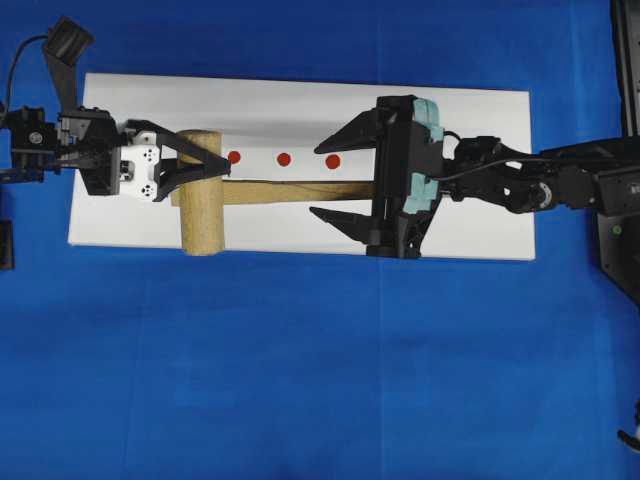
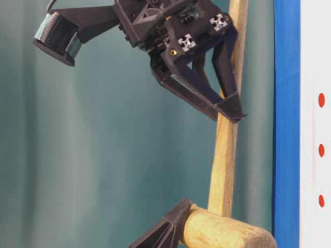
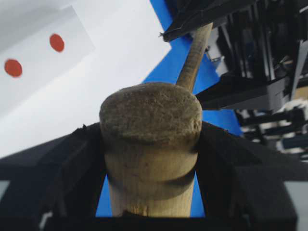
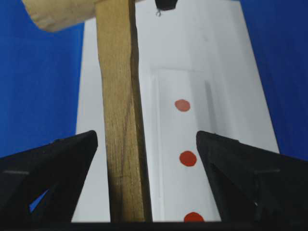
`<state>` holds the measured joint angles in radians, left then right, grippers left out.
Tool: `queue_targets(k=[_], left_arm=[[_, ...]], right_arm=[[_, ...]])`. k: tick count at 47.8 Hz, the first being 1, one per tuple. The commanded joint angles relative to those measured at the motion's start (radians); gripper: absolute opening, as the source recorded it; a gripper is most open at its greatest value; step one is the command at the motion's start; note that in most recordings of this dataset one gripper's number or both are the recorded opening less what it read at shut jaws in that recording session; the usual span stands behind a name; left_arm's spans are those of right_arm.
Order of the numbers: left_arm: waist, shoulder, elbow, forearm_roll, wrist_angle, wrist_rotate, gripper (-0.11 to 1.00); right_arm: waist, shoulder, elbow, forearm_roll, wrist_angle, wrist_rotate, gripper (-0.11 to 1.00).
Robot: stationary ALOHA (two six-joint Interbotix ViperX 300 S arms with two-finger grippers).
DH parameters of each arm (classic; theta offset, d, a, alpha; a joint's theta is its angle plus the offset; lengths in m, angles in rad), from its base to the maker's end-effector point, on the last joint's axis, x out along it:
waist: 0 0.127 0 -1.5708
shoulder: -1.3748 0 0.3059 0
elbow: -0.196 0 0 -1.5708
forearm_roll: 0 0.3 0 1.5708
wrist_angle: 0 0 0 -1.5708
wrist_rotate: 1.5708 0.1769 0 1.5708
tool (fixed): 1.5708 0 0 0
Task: Hit the mark with a hammer.
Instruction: 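Open the left gripper off the mallet head and retract it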
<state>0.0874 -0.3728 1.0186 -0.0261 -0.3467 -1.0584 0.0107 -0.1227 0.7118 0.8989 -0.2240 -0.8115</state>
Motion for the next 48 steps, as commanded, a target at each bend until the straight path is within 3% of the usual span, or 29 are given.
queue_targets(k=[1, 12, 16, 27, 29, 48], left_arm=[[-0.003, -0.025, -0.031, 0.002, -0.008, -0.018, 0.47], [-0.003, -0.026, -0.032, 0.002, -0.008, -0.023, 0.47], [-0.003, -0.026, -0.031, 0.002, -0.003, -0.023, 0.47], [0.005, -0.026, -0.032, 0.002, 0.023, -0.018, 0.47], [0.009, -0.028, -0.032, 0.003, 0.021, -0.011, 0.47], [0.017, -0.040, -0.044, 0.002, 0.040, -0.021, 0.48]], right_arm=[[0.002, -0.003, -0.031, -0.012, -0.002, -0.002, 0.88], [0.002, 0.021, -0.040, -0.035, 0.003, -0.002, 0.86], [0.002, 0.031, -0.043, -0.057, 0.005, -0.003, 0.80], [0.002, 0.029, -0.046, -0.087, 0.052, -0.005, 0.16], [0.002, 0.029, -0.048, -0.087, 0.055, -0.005, 0.09], [0.002, 0.031, -0.048, -0.087, 0.060, -0.005, 0.08]])
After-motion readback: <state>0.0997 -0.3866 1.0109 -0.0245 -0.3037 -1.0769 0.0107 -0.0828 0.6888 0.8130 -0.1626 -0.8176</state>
